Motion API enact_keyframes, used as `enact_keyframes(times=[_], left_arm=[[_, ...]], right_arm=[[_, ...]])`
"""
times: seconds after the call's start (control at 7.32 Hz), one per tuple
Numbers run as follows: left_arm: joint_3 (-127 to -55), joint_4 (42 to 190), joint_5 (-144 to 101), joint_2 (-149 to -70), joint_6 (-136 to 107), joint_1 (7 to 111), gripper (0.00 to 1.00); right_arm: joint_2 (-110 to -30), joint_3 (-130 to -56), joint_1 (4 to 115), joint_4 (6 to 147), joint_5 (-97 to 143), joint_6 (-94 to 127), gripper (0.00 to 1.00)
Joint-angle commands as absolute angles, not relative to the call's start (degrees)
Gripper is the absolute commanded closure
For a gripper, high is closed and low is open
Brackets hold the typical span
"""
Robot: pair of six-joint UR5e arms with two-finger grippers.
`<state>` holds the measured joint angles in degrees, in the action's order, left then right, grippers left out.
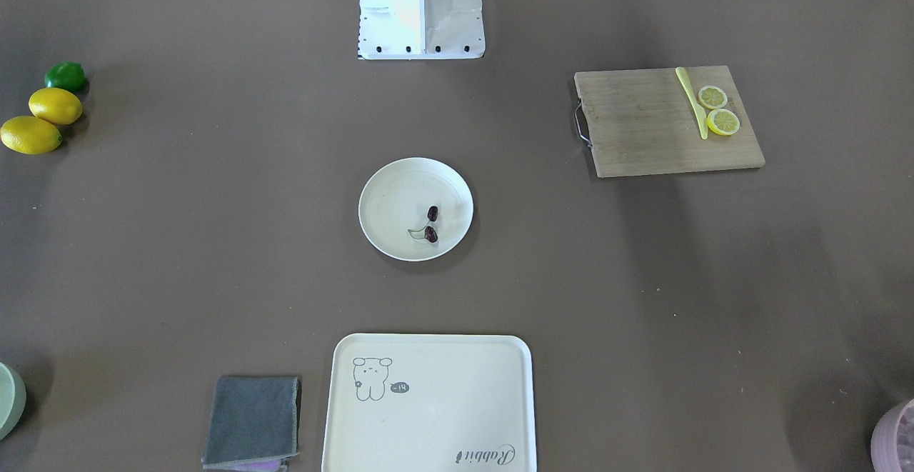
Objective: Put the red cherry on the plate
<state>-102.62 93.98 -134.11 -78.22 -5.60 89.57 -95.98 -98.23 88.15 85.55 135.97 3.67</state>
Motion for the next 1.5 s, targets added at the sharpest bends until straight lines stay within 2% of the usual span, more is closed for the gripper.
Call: enact_keyframes(times=[0.0,1.37], left_arm=[[-102.74,93.87,-134.47,-78.13,-5.54,89.65,0.02],[-105.29,94.04,-134.56,-78.05,-5.54,90.35,0.02]], right_arm=[[-95.98,-98.44,88.15,85.52,135.88,3.6,0.0],[-96.68,-99.58,88.07,85.43,135.79,2.99,0.0]])
